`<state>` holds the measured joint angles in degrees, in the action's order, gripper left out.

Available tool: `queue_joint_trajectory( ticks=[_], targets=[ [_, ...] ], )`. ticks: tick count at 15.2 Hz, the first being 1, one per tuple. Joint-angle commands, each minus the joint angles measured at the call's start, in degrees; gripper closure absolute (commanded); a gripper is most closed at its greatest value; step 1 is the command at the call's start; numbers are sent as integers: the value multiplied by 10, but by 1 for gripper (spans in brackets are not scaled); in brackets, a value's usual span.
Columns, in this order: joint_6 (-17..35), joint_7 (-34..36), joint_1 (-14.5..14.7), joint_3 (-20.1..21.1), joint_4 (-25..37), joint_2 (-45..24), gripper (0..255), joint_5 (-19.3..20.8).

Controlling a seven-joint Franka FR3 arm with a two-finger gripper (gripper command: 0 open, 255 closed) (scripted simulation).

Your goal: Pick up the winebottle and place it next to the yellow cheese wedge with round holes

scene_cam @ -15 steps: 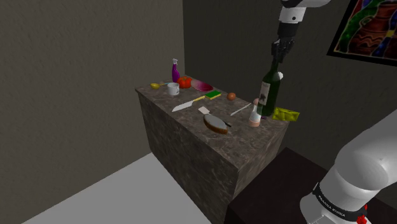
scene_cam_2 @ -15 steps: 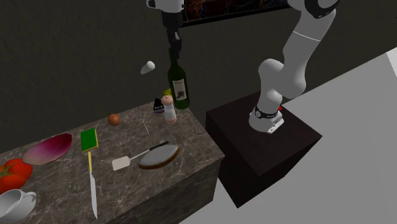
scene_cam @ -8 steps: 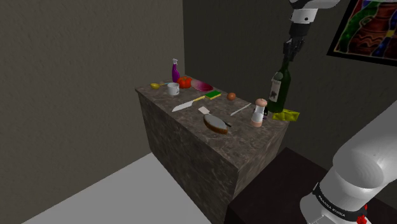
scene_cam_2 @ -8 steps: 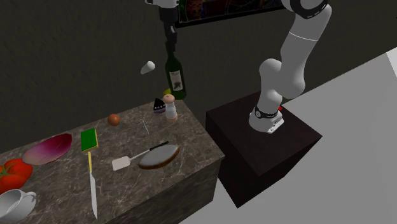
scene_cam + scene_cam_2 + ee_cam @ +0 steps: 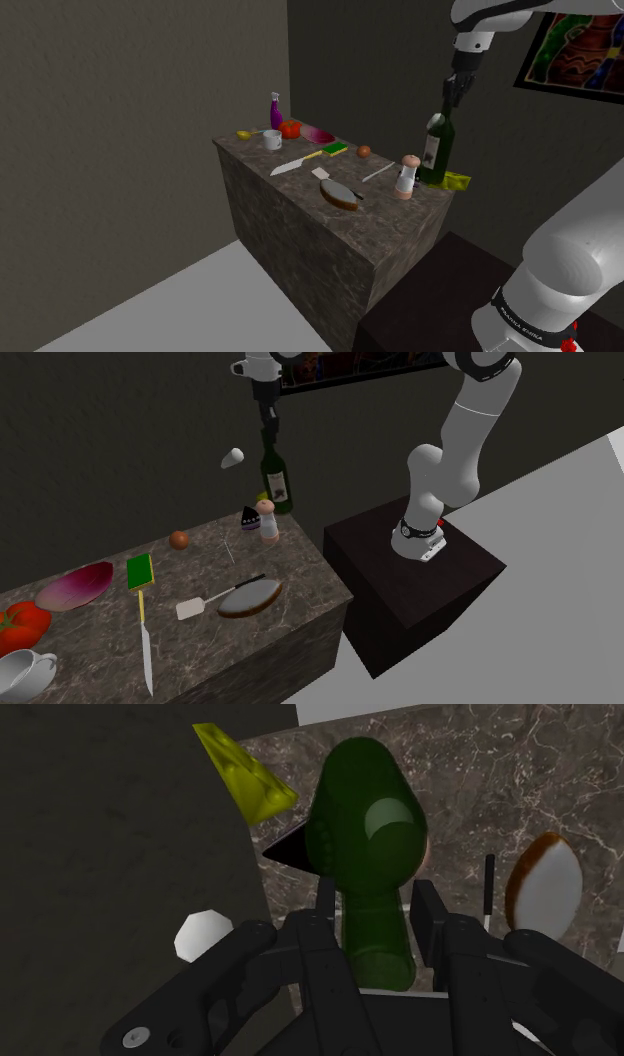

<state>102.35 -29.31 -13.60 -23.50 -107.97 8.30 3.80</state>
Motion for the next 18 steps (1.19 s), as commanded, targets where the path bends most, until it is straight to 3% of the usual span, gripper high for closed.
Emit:
queue_joint_trajectory(
  ticks=[1, 15, 18],
  targets=[
    [17, 0, -1, -1, -18, 1, 255, 1],
    [128, -2, -3, -6, -116, -13, 255, -2],
    [128, -2, -3, -6, -116, -13, 255, -2]
  ],
)
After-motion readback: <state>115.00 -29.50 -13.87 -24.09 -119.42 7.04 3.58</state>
